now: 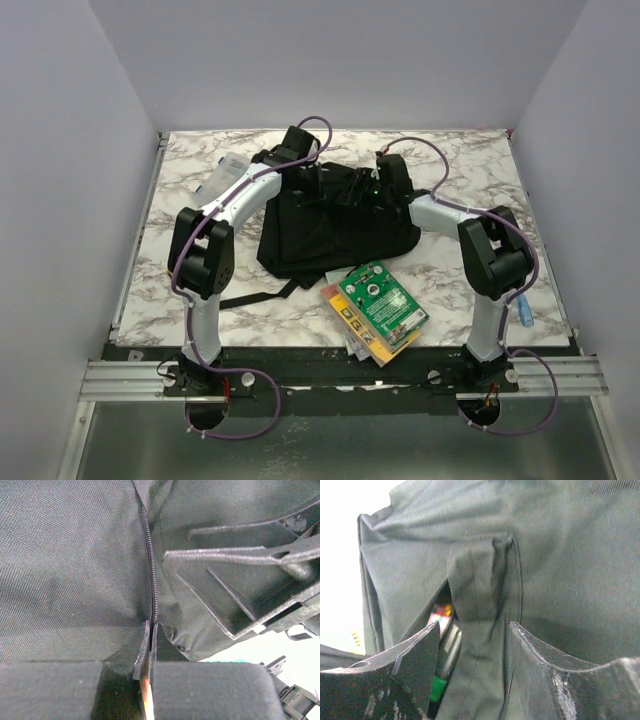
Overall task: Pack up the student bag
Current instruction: Place the stationery in the student bag.
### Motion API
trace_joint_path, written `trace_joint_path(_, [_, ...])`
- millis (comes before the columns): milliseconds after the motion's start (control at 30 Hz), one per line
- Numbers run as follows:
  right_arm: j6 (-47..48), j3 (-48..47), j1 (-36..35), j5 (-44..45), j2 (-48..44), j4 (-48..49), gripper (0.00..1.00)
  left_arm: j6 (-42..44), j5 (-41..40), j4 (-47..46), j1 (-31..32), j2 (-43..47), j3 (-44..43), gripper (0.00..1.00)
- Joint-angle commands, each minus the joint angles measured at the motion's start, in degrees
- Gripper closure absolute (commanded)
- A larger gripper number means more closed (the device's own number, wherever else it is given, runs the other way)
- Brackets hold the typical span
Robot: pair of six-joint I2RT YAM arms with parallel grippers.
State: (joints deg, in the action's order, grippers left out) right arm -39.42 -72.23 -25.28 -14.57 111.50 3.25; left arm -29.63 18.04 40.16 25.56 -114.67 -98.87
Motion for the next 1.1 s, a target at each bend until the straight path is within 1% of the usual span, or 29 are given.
trace_joint_path(0, [2.6,-3.7,-2.1,10.7,4.1,2.3,0.39,-0.7,-2.2,0.7,-0.2,-0.9,0.6,1.0])
trace_joint_path(67, [3.1,-5.5,-2.9,12.5,6.0,3.1,0.37,-0.9,-1.7,0.6,-0.1,-1.2,0.5,1.0])
trace_joint_path(167, [3.7,-7.1,-4.1,12.7,8.7,4.2,0.35,-0.6,-0.4,0.7,0.0,-1.9,-0.2,1.0])
trace_joint_path(267, [4.8,-8.6,-5.9,14.2,10.5,3.3,0.34,-0.4,-1.0,0.7,0.0,-1.3,0.1,1.0])
trace_joint_path(300, [5.0,-8.6,-6.5,16.8,10.8,3.6,0.33,-0.1,-1.3,0.7,0.1,-1.1,0.1,1.0])
trace_joint_path(367, [4.8,-9.0,-7.4,18.7,11.6,4.8,0.33,0.1,-1.9,0.6,0.1,-1.0,-0.2,1.0])
trace_joint_path(400, [5.1,-10.1,-7.8,21.1,12.2,3.9,0.34,0.1,-2.0,0.7,0.1,-1.1,-0.3,1.0])
trace_joint_path(467, [5.1,-14.1,-8.7,27.6,13.6,-4.4,0.41,-0.3,-1.9,0.7,0.1,-1.4,0.0,1.0])
trace_joint_path(500, [4.8,-13.8,-8.7,29.6,13.2,-5.7,0.44,-0.4,-1.6,0.7,0.1,-1.5,0.0,1.0])
trace_joint_path(533, [5.7,-11.6,-8.7,29.6,12.1,-2.9,0.46,-0.5,-1.5,0.7,0.1,-1.6,0.0,1.0])
trace_joint_path(567, [7.7,-9.4,-8.7,27.5,11.1,0.8,0.5,-0.5,-1.9,0.7,0.1,-1.6,0.0,1.0])
trace_joint_path(600, [10.4,-8.3,-8.6,25.7,10.3,2.3,0.57,-0.4,-2.7,0.7,0.1,-1.8,0.0,1.0])
trace_joint_path(667, [13.2,-11.2,-8.5,25.2,9.4,-2.5,0.79,-0.3,-4.6,0.8,0.0,-2.6,0.3,1.0])
trace_joint_path(767, [16.4,-13.0,-7.8,19.9,5.2,-8.0,0.98,-0.8,-4.1,1.1,0.0,-3.1,0.5,1.0])
trace_joint_path(833, [19.2,-14.0,-7.5,13.5,2.7,-11.4,0.99,-1.1,-4.2,1.1,0.0,-2.6,0.7,1.0])
trace_joint_path(900, [19.9,-17.8,-7.3,10.7,2.1,-18.8,0.99,-0.8,-4.8,1.1,0.0,-2.2,0.9,1.0])
trace_joint_path(967, [19.7,-17.7,-5.8,3.9,0.6,-19.9,0.99,-0.5,-5.0,1.0,0.0,-2.0,0.9,1.0])
trace_joint_path(1033, [17.6,-17.7,-2.8,-8.5,0.6,-20.8,0.99,-0.3,-4.4,1.0,0.0,-2.2,0.9,1.0])
trace_joint_path(1067, [15.9,-17.6,-0.9,-17.7,1.5,-20.4,0.99,-0.3,-3.7,1.0,0.0,-2.3,0.9,1.0])
